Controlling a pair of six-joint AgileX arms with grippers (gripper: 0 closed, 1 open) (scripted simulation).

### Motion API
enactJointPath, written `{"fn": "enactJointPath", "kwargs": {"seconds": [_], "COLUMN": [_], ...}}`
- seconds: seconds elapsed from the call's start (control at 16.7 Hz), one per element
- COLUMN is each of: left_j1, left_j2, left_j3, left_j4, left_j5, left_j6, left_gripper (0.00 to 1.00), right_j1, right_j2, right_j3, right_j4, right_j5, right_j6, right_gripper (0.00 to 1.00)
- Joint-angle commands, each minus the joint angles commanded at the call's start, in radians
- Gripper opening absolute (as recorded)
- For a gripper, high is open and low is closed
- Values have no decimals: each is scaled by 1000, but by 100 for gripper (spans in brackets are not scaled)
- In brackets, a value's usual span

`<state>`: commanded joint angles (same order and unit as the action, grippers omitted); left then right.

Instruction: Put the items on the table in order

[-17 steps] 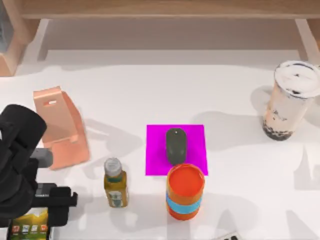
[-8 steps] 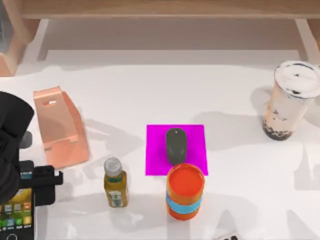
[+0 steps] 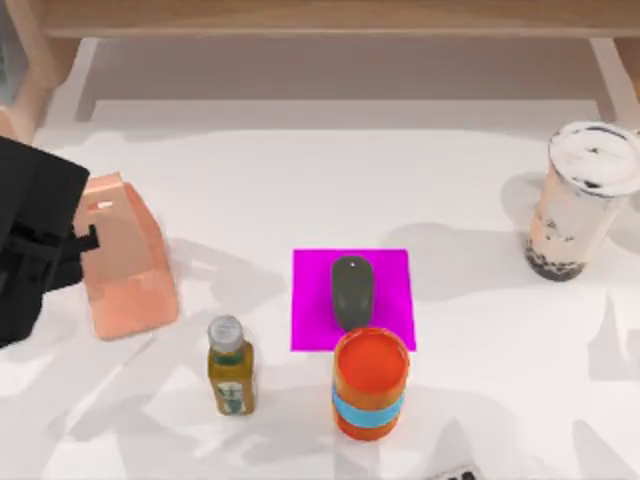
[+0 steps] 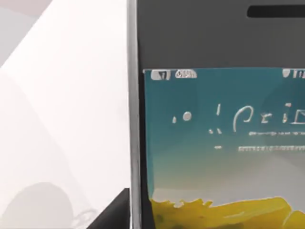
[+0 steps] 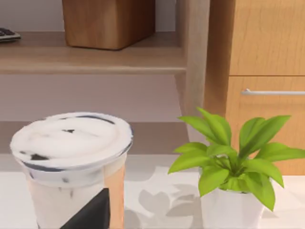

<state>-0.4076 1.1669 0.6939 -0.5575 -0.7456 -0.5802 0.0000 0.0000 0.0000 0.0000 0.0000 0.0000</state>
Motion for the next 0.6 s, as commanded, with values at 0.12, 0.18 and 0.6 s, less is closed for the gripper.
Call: {"fn": "enactJointPath", "kwargs": {"seconds": [0.12, 0.18, 0.6], "left_j1": [-93, -142, -339], "left_j2": [-25, -35, -46], "left_j3": [-10, -17, -57], "left_j4": [95, 144, 328], "left_j5": [-81, -108, -126], "left_j6": [-14, -16, -9], "left_gripper": [0, 0, 0], "right_j1": [0, 0, 0], "right_j2": [0, 0, 0], "right_j3": [0, 0, 0], "right_j4": [0, 0, 0], "right_j5": [0, 0, 0], "right_j6": [0, 0, 0], "right_gripper": [100, 100, 100]}}
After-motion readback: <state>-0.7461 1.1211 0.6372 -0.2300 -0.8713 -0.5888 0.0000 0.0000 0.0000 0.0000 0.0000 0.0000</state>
